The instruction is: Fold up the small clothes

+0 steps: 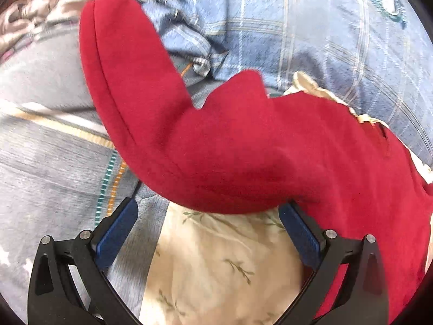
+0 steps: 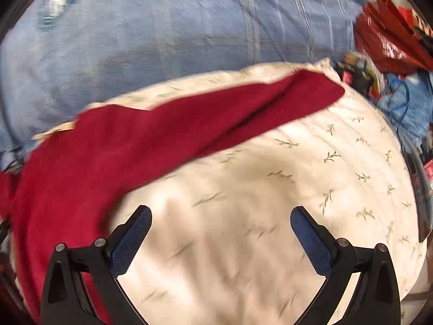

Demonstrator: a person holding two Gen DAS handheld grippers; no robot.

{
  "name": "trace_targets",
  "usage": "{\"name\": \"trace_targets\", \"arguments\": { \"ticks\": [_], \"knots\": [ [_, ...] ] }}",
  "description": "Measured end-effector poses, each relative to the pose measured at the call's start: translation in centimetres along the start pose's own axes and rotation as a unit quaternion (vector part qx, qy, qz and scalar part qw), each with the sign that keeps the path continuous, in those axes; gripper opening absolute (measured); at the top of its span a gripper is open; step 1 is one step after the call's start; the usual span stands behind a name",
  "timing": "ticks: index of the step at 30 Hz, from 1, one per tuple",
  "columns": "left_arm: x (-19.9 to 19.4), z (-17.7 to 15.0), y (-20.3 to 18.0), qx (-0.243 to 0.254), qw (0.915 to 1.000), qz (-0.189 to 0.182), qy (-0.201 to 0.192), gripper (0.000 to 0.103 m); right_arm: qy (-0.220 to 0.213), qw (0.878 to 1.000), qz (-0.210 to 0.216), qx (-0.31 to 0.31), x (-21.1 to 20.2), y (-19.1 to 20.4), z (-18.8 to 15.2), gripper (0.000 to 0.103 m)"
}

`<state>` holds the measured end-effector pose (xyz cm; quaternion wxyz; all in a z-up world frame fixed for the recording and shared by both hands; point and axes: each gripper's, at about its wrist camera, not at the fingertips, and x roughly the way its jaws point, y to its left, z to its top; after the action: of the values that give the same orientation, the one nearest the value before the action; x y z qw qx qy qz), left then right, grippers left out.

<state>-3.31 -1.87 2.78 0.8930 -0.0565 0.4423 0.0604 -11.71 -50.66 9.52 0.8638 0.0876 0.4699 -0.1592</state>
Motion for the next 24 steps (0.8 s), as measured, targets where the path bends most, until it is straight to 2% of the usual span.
{"name": "trace_targets", "arguments": {
  "ticks": [4, 6, 9, 17, 24],
  "knots": [
    [-2.4, -0.3, -0.8, 0.014, 0.9994, -0.008, -0.03, 0.103, -0.024, 0.997, 0.06, -0.029, -4.3, 3.4, -1.1, 0.103],
    [-3.9, -0.5, -1.1, 0.017, 0.9989, -0.022, -0.038, 0.103, -0.03, 0.994, 0.097, -0.042, -5.5, 5.5, -1.4, 0.103],
    [-5.3, -0.7, -2.1, 0.034, 0.9976, -0.033, -0.051, 0.103, -0.044, 0.989, 0.127, -0.058, -6.2, 8.5, -1.7, 0.103],
    [-5.9, -0.8, -4.5, 0.063, 0.995, -0.042, -0.066, 0.103, -0.069, 0.982, 0.136, -0.107, -5.0, 16.0, -2.5, 0.103],
    [-5.1, -0.9, -5.7, 0.075, 0.9945, -0.045, -0.058, 0.103, -0.084, 0.985, 0.106, -0.104, -4.0, 18.2, -3.0, 0.103]
  ]
}}
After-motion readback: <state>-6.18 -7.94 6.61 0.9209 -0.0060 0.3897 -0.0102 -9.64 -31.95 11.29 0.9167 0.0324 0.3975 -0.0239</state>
